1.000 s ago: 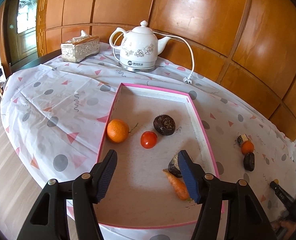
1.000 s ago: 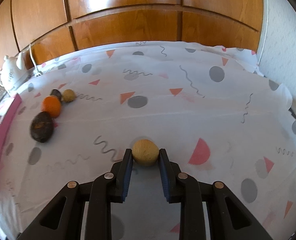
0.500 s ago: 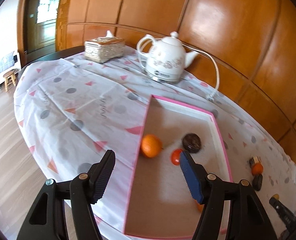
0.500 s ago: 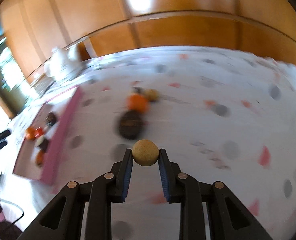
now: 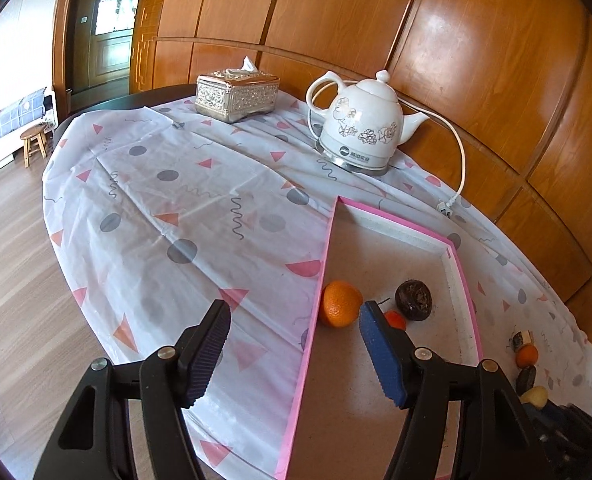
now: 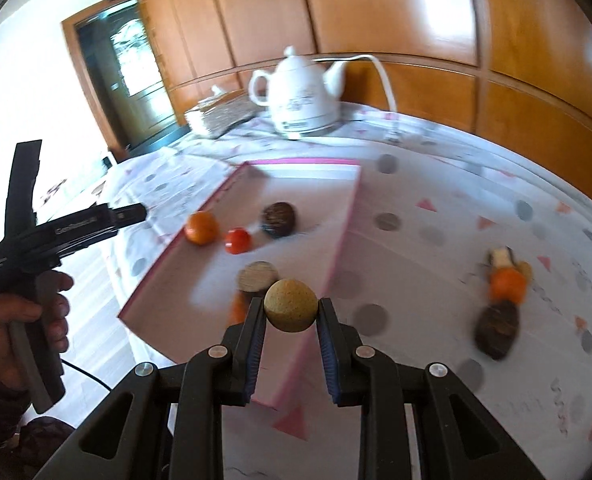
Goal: Organize fruits
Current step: 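Carry the tan ball with the right gripper into the tray, then open the right gripper and lift it away from the tray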
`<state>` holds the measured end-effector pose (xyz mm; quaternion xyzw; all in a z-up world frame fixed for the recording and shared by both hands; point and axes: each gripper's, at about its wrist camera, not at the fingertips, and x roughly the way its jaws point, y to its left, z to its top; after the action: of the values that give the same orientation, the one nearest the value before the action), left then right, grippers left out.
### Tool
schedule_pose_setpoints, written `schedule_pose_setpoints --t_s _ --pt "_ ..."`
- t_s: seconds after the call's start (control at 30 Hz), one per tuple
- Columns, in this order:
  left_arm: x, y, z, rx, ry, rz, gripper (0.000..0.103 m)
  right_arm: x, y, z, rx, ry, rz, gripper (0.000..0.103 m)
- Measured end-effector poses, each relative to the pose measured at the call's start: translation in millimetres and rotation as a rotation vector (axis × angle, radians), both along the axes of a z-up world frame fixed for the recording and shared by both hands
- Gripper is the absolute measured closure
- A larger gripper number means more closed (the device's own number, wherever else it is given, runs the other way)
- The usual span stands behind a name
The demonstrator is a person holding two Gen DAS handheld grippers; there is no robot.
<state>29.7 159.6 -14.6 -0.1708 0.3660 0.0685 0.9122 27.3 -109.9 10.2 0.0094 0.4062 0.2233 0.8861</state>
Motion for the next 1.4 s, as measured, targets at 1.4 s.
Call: schedule_pose_setpoints --t_s 1.4 --pt "0.8 -7.4 -9.1 0.007 0.022 -0.016 0.034 10.6 38.1 -29.5 -0.093 0.06 0.023 0.074"
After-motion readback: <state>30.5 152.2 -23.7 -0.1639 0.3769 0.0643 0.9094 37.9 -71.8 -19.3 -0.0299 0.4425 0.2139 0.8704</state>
